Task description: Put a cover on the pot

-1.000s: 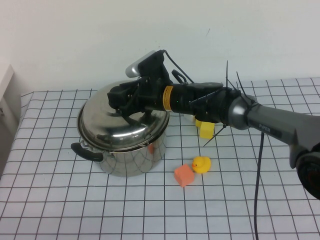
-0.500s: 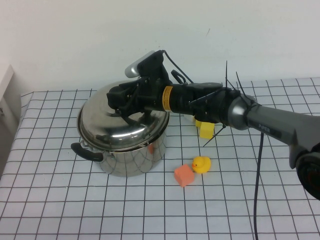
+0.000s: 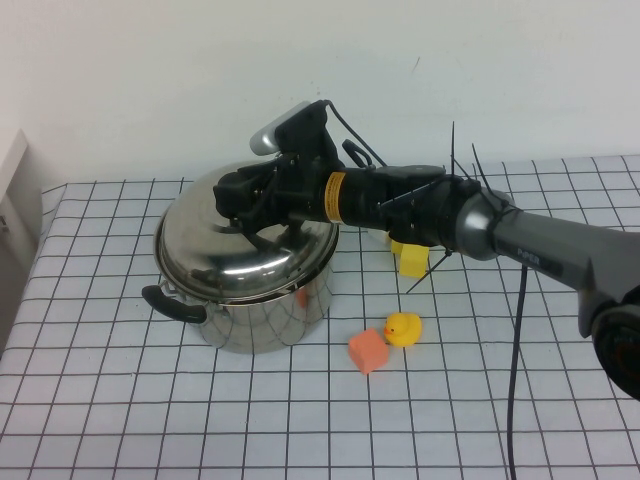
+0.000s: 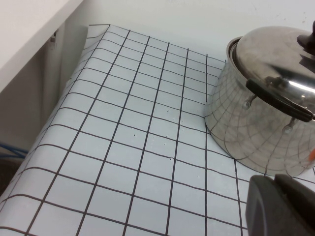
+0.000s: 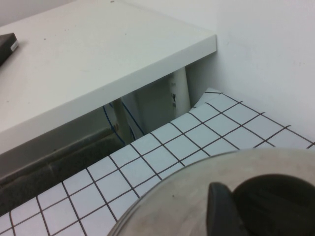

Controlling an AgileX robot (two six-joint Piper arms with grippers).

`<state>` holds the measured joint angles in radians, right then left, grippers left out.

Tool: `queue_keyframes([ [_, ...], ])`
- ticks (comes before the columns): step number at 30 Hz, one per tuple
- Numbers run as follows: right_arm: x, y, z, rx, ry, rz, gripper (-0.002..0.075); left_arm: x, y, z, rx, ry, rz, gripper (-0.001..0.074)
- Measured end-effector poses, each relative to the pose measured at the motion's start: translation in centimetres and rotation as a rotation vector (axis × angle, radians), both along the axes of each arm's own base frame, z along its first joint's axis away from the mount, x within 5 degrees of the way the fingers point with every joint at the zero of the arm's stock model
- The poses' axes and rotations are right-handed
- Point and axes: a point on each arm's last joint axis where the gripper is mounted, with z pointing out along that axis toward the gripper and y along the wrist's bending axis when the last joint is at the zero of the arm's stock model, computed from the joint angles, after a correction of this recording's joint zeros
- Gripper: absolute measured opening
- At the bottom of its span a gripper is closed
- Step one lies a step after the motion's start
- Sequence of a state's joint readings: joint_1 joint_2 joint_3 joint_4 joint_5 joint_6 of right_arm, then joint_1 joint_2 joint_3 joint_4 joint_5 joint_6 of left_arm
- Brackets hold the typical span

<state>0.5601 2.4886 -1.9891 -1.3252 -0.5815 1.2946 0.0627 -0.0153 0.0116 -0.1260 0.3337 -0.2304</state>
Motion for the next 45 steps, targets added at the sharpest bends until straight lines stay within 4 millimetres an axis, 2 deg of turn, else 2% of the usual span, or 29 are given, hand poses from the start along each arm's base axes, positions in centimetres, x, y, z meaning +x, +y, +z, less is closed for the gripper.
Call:
queue_keyframes([
  [5,0.0,0.1,-0.4,0.000,0.007,0.004,0.0370,0.0,0.0,0.0,0.000,0.000,0.000,-0.0002],
  [10,-0.1,0.2,-0.5,0.008,0.011,0.014,0.0533,0.0,0.0,0.0,0.000,0.000,0.000,-0.0002],
  [12,-0.1,0.1,-0.4,0.019,0.010,0.026,0.0568,0.0,0.0,0.0,0.000,0.000,0.000,-0.0002],
  [14,0.1,-0.2,-0.3,0.036,0.010,0.046,0.0580,0.0,0.0,0.0,0.000,0.000,0.000,-0.0002],
  [17,0.5,-1.5,1.3,0.106,0.029,0.089,0.0577,0.0,0.0,0.0,-0.003,0.000,0.001,-0.0003],
  [19,0.7,-2.9,3.4,0.169,0.051,0.127,0.0520,0.0,0.0,0.0,-0.003,0.000,0.001,-0.0003],
  [20,0.7,-3.7,4.5,0.194,0.055,0.153,0.0459,0.0,0.0,0.0,-0.003,0.000,0.001,-0.0003],
  [22,0.4,-5.4,7.4,0.222,0.018,0.225,0.0277,0.0,0.0,0.0,-0.003,0.000,0.001,-0.0003],
  [24,-0.2,-6.7,10.1,0.220,-0.029,0.293,0.0130,0.0,0.0,0.0,-0.003,0.000,0.001,-0.0002],
  [26,-1.3,-7.6,12.7,0.185,-0.076,0.349,0.0062,0.0,0.0,0.0,-0.003,0.000,0.001,-0.0002],
  [30,-3.9,-8.4,17.2,0.033,-0.150,0.398,0.0018,0.0,0.0,0.0,-0.003,0.000,0.001,-0.0003],
  [35,-7.4,-9.8,23.0,0.019,-0.238,0.346,0.0009,0.0,0.0,0.0,-0.003,0.000,0.001,-0.0002],
  [37,-8.9,-10.7,24.4,0.019,-0.253,0.299,0.0008,0.0,0.0,0.0,-0.003,0.000,0.001,-0.0002],
  [41,-12.1,-12.0,24.5,-0.023,-0.271,0.154,0.0008,0.0,0.0,0.0,-0.003,0.000,0.001,-0.0002],
  [45,-16.7,-13.6,23.5,-0.113,-0.335,-0.014,0.0008,0.0,0.0,0.0,-0.003,0.000,0.001,-0.0003],
])
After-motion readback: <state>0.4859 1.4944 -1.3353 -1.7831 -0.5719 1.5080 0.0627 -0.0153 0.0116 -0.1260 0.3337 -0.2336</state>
